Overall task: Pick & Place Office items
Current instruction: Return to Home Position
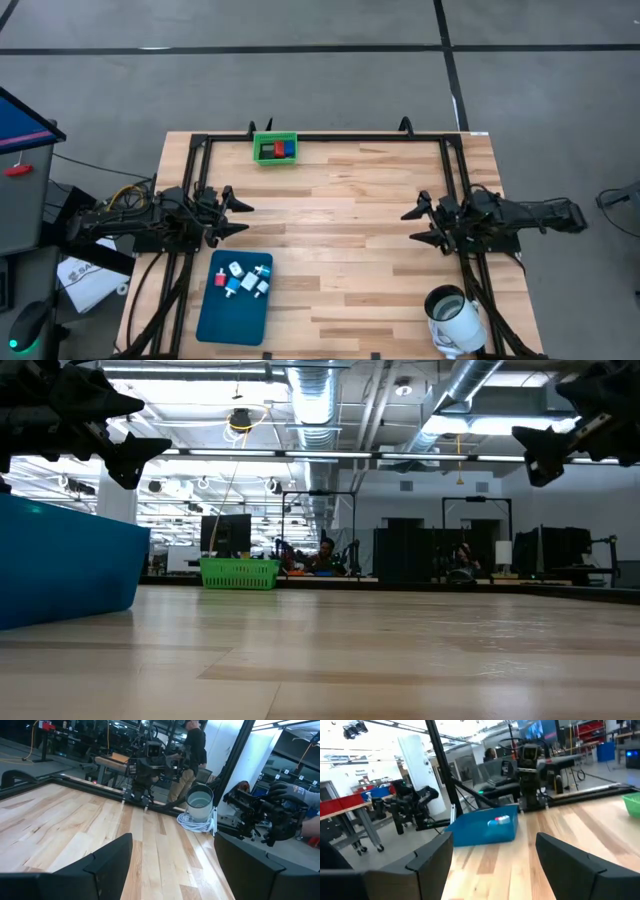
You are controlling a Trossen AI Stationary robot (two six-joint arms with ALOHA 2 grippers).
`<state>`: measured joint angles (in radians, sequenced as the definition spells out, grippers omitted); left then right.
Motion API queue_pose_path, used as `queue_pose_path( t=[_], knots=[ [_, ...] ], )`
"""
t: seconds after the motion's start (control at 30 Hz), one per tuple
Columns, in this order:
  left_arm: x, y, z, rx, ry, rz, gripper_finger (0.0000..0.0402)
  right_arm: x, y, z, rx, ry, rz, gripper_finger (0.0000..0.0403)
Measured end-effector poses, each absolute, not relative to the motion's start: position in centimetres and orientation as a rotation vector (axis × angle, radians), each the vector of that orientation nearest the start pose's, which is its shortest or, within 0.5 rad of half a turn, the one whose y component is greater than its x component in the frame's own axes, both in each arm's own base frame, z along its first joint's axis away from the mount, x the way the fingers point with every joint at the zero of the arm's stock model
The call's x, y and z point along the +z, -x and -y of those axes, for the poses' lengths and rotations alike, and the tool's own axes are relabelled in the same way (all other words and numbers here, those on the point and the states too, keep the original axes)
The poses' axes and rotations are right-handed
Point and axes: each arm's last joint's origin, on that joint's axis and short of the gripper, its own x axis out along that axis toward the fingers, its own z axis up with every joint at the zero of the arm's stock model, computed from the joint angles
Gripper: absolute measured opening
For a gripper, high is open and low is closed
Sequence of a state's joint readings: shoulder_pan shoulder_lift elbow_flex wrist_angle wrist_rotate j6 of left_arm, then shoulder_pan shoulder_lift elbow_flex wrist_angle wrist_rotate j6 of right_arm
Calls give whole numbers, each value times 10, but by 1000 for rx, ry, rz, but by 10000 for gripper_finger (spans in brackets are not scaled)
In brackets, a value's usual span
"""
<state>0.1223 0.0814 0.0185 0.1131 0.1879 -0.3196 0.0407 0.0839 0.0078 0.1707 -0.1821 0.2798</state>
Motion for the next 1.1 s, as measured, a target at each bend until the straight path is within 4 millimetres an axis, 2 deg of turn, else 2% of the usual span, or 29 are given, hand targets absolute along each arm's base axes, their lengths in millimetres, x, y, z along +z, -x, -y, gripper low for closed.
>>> queue_pose_path(
  t=[0.07,0.57,1.1],
  knots=[
    [174,-101,-7,-73,312,39,278,173,-97,-9,227,-279,49,276],
    [173,-102,-7,-70,315,19,278,165,-100,-8,196,-295,-40,276],
    [173,-102,-7,-69,314,20,278,165,-100,-8,197,-296,-40,276]
  ],
)
